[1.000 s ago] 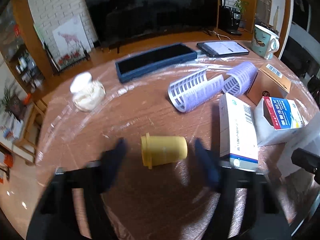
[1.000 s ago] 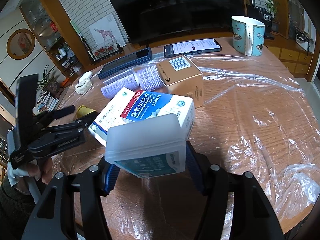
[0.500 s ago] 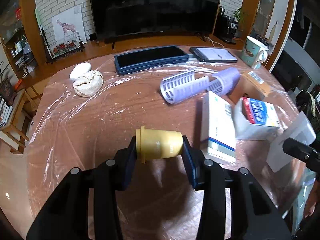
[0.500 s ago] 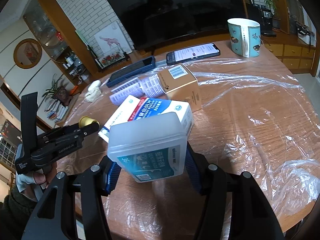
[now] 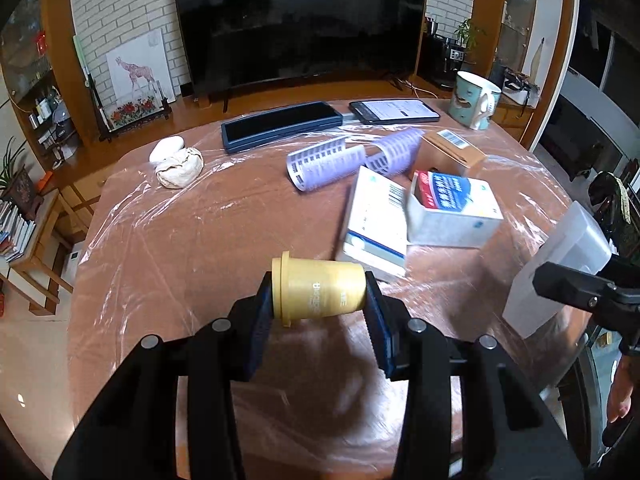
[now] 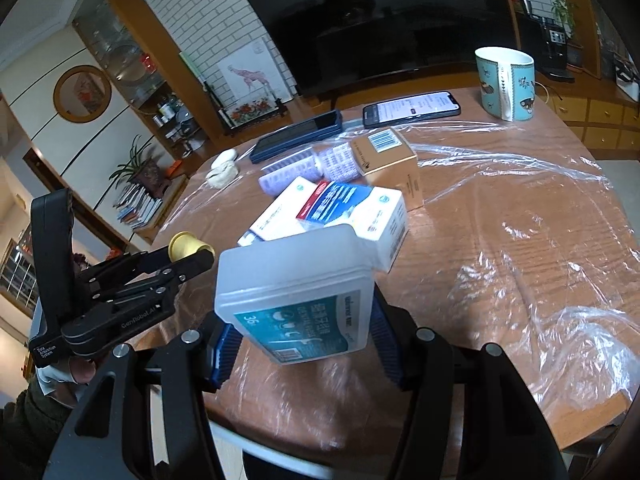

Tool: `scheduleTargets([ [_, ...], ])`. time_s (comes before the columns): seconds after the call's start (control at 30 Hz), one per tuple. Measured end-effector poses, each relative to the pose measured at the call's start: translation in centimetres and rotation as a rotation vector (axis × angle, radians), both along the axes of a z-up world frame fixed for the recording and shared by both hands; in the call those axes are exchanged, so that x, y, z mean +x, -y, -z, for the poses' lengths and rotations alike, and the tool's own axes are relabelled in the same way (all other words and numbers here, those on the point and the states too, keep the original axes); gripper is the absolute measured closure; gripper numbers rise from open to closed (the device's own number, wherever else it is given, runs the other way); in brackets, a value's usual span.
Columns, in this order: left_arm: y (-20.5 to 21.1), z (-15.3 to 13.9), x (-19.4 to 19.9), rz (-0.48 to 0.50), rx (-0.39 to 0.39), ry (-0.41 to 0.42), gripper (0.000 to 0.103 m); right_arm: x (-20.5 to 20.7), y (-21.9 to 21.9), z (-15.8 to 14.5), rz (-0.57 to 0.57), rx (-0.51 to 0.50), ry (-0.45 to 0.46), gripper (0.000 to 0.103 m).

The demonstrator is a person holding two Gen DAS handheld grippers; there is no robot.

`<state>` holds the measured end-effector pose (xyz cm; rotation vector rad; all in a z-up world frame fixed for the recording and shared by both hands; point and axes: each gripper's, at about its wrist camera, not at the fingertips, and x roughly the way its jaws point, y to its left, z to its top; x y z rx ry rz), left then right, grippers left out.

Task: Collect trash
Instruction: 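Grasp the small yellow cup with the left gripper while the right holds the plastic box, then carry the yellow cup and translucent plastic box over the black bin with both grippers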

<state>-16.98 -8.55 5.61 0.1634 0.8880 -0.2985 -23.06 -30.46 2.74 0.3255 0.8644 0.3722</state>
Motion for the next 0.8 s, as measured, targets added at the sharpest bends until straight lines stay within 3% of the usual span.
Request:
scheduleTargets([
  [0.8,2.1,-0.8,-9.6,0.045,0.029,0.033,0.059,-8.5,-0.5,-0.9,-0.115,0.014,0.000,0.046],
])
